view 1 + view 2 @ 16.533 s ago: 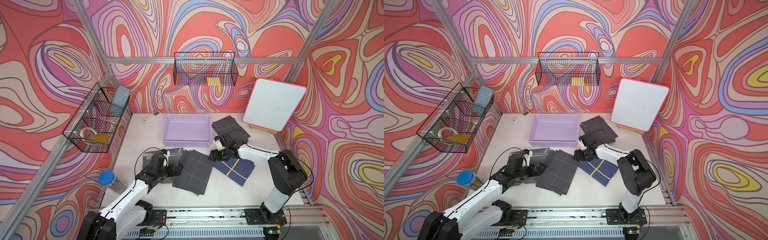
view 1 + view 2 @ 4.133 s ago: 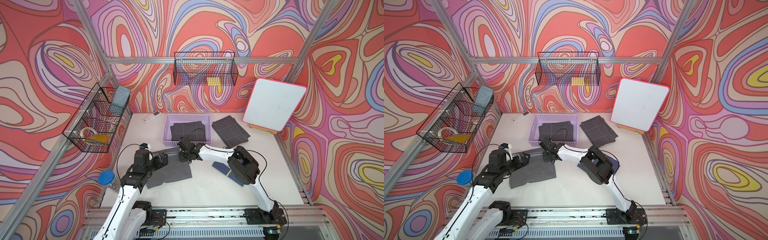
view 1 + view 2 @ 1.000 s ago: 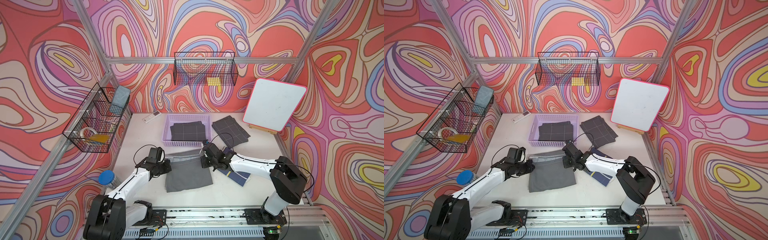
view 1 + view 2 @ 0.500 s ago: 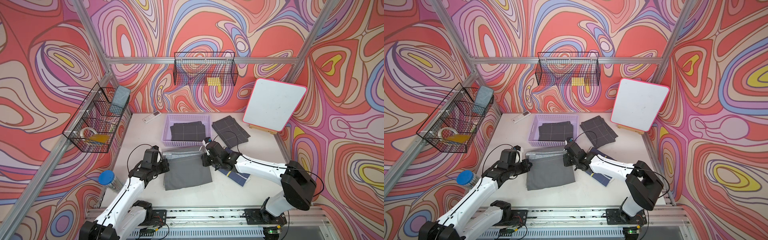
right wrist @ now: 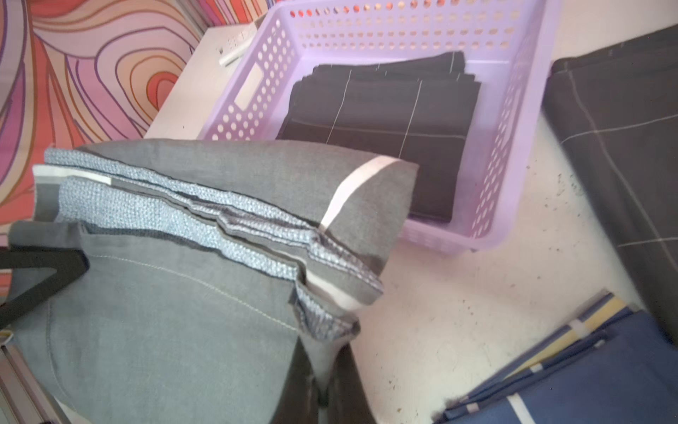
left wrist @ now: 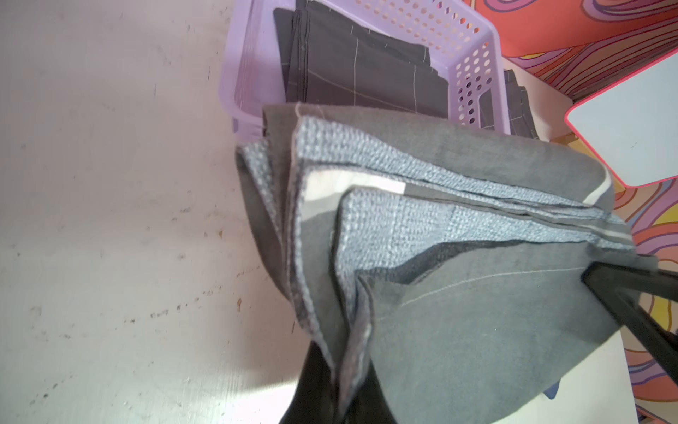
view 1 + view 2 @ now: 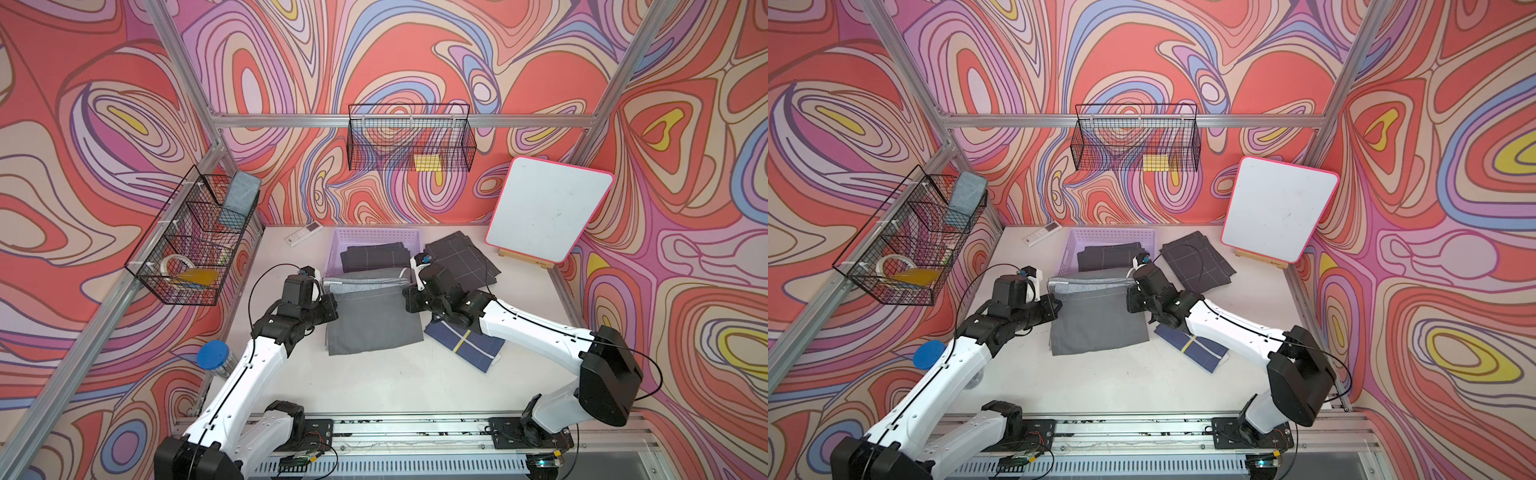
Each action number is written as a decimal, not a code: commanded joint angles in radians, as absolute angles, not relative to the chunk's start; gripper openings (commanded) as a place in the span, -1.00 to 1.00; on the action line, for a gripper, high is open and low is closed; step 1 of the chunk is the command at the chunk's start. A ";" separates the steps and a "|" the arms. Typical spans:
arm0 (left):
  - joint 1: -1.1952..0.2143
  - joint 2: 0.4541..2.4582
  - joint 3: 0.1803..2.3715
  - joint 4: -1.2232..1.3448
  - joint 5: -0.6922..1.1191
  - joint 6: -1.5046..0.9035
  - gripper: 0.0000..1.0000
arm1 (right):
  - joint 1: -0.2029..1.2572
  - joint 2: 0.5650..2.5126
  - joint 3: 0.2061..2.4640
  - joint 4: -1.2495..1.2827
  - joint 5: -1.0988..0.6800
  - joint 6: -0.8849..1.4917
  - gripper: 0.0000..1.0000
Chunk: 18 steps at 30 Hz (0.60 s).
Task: Put the folded pillowcase in the basket
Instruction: Place the pillowcase in the basket.
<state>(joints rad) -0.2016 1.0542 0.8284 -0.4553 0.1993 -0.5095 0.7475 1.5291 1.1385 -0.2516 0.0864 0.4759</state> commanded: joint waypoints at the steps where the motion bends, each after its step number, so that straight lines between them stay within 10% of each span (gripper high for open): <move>1: -0.190 1.107 0.885 -0.412 0.196 -0.478 -1.00 | 0.703 1.566 1.188 -0.232 0.062 0.448 -1.00; 18: -0.123 1.506 1.275 -0.316 0.229 -0.367 -1.00 | 0.579 1.868 1.537 -0.238 -0.007 0.373 -1.00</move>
